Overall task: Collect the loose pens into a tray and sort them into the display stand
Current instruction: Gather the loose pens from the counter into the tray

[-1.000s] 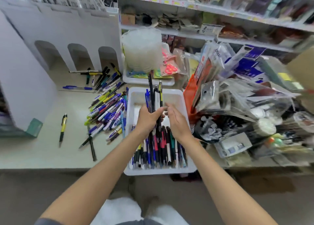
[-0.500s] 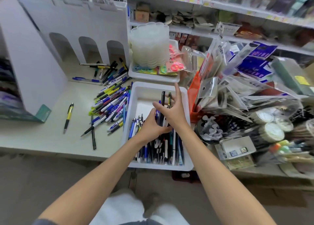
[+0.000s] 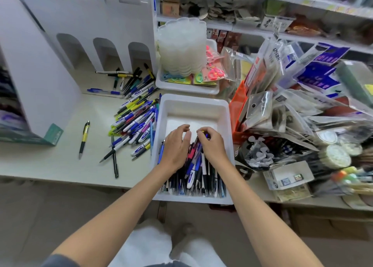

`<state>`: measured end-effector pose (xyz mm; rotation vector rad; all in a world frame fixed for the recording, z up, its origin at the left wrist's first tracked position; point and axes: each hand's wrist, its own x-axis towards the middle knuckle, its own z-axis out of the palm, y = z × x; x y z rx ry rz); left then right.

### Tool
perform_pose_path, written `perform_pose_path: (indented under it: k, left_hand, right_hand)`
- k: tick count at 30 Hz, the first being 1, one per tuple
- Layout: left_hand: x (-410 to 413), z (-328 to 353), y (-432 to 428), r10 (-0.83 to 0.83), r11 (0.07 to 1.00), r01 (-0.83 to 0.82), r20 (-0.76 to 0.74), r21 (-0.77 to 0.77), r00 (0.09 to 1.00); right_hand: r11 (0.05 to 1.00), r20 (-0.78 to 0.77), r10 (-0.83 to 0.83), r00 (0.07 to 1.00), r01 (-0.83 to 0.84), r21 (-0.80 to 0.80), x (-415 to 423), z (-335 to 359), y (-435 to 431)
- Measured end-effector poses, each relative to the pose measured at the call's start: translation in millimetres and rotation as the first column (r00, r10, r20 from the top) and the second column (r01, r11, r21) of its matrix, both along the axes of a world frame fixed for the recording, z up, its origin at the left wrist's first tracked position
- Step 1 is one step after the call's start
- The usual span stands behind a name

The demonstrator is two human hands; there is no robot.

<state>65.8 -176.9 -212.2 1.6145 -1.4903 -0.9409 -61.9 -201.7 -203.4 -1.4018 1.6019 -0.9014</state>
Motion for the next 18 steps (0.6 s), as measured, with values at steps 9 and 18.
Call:
perform_pose_path:
  k: [9, 18]
  left_hand:
    - [-6.9, -15.1, -8.9, -0.089, 0.995, 0.092, 0.048, -0.043, 0.995]
    - [-4.2, -16.4, -5.0, -0.003, 0.994, 0.012, 0.087, -0.106, 0.996]
  right_hand:
    - [0.995, 0.119, -0.068, 0.99, 0.059, 0.078, -13.6, -6.8, 11.9]
    - [1.0, 0.13, 0.019, 0.991, -0.022, 0.021, -13.1, -5.5, 22.1]
